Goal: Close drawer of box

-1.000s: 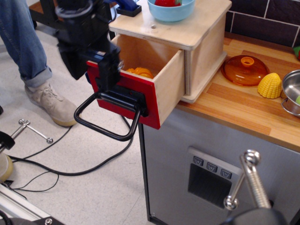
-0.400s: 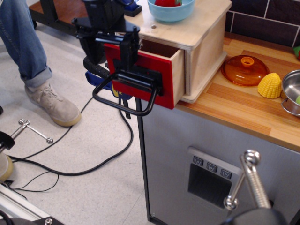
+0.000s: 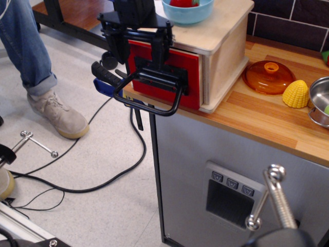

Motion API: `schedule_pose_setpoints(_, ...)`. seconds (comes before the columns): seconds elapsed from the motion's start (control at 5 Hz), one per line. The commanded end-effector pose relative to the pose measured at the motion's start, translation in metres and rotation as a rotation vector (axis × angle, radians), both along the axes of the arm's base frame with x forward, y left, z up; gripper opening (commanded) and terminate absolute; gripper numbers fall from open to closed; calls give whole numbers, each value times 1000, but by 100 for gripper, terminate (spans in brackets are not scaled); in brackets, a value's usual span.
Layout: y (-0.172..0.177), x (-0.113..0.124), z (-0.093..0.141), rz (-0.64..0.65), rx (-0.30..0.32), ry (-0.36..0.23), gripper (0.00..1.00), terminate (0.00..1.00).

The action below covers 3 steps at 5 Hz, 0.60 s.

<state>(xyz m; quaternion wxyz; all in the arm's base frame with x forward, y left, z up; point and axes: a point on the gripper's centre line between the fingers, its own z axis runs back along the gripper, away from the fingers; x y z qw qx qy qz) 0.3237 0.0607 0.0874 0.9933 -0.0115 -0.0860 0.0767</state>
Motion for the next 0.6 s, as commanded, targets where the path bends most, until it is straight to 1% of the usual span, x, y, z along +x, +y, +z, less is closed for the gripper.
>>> schedule_pose_setpoints(0.0,-1,24,12,36,39,-94,100,0)
schedule_pose_setpoints(0.2,-3,32,17,37,42,-75,100,0)
schedule_pose_setpoints(0.4,-1,21,24,13,45,-19,100,100)
